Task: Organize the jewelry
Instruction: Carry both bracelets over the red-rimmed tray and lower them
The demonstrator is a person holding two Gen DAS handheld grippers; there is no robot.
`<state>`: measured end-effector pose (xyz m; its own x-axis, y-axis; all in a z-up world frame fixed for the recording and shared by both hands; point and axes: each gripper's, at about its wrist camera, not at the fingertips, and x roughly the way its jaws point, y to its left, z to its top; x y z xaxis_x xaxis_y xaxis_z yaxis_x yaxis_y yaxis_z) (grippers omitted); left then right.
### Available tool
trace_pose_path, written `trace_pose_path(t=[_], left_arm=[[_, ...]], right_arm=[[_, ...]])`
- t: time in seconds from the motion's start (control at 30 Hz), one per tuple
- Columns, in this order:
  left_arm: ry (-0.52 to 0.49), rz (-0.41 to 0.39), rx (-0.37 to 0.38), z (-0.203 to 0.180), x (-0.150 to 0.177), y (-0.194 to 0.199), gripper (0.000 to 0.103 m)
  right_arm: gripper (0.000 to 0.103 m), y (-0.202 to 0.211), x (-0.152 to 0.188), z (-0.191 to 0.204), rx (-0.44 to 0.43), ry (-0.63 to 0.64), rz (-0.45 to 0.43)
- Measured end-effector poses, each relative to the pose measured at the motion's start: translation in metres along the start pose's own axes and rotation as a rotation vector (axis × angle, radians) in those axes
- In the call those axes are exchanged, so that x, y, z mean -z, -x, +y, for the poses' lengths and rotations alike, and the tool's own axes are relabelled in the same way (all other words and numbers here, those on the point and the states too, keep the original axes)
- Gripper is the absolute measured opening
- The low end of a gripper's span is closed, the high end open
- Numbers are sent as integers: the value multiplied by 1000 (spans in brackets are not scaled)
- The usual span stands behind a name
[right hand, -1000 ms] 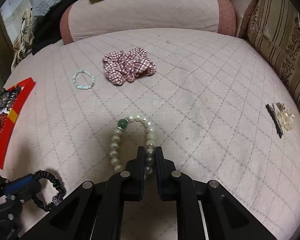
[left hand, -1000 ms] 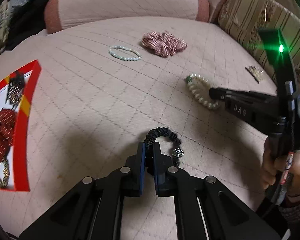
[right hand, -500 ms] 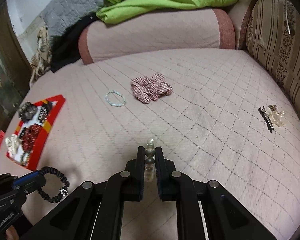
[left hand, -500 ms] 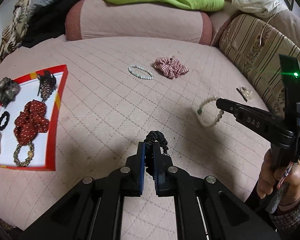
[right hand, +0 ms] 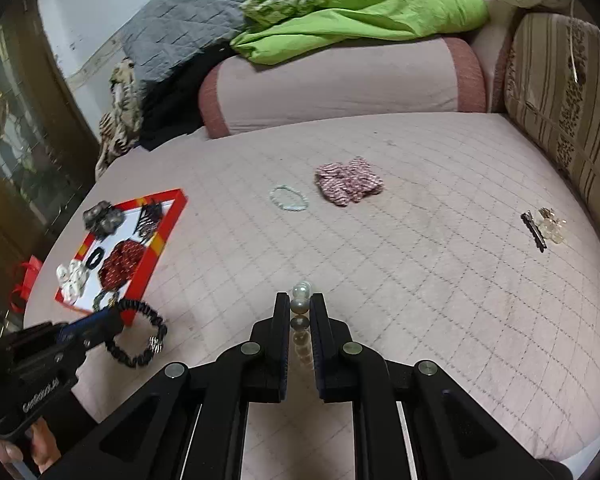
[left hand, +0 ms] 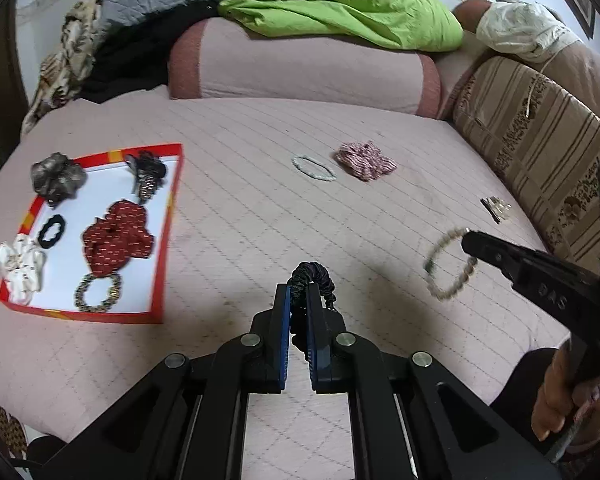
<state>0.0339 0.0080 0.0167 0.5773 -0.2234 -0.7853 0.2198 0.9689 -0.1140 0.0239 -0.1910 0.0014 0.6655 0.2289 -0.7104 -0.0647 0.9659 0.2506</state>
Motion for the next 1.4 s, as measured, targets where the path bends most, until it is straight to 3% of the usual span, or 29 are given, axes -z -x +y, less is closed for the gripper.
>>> trace_pose_path(t=[0.37, 0.73, 1.4], left_arm=[[15, -65, -92, 16, 0, 25, 7], [39, -80, -153, 31, 2, 34, 7], [120, -86, -182, 75, 6, 38, 7]], right_arm=[[11, 15, 7, 37, -25, 78, -12], [11, 24, 9, 67, -43, 133, -19], [11, 16, 3, 119, -90, 214, 14]])
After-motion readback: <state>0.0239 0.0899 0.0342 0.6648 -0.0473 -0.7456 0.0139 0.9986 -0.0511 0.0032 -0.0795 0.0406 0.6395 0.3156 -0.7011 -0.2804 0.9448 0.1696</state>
